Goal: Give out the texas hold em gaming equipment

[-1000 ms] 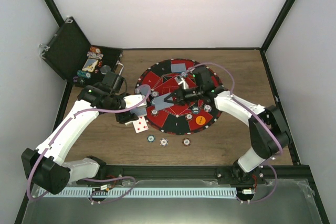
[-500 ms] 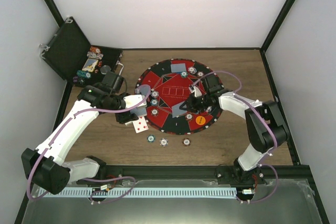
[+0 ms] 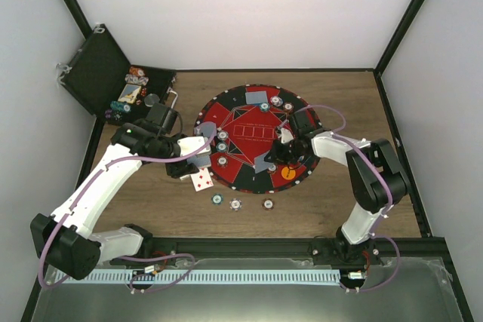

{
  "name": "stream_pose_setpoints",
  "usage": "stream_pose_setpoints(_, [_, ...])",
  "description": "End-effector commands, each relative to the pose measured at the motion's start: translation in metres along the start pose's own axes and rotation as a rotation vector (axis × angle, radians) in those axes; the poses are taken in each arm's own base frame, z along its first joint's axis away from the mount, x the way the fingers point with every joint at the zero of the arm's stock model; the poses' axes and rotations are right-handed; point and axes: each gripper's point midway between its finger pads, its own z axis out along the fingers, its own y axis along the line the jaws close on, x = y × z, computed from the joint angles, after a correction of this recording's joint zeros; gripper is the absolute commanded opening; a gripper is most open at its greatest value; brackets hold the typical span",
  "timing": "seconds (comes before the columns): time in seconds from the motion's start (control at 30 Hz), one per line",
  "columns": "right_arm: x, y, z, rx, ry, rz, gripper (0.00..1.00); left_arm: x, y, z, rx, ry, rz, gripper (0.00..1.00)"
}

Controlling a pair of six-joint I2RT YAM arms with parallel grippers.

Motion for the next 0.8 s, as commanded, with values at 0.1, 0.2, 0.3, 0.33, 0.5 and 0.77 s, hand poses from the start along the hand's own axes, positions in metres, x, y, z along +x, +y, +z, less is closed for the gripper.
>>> stream_pose_setpoints(0.1, [-0.002,-0.011,-0.008,0.081,-0.032,-0.012,0.12,-0.005,-0.003,-0.005,0.007,-0.027,0.025,0.04])
stream_pose_setpoints(0.2, [-0.008,-0.008,-0.018,0.108,-0.067,-0.020,0.29,-0.005,-0.002,-0.004,0.006,-0.026,0.026,0.04])
stream_pose_setpoints(0.3, [-0.016,-0.004,-0.029,0.130,-0.101,-0.027,0.43,-0.004,-0.003,-0.003,0.010,-0.020,0.024,0.04])
stream_pose_setpoints(0.33, [-0.018,-0.002,-0.033,0.139,-0.112,-0.031,0.48,-0.003,-0.003,-0.003,0.009,-0.018,0.023,0.04])
stream_pose_setpoints(0.5, [-0.030,0.012,-0.054,0.158,-0.168,-0.055,0.68,-0.004,-0.002,-0.002,0.006,-0.019,0.023,0.04])
stream_pose_setpoints(0.77, [-0.041,0.059,-0.084,0.064,-0.238,-0.102,0.78,-0.008,0.001,-0.004,0.005,-0.024,0.023,0.04])
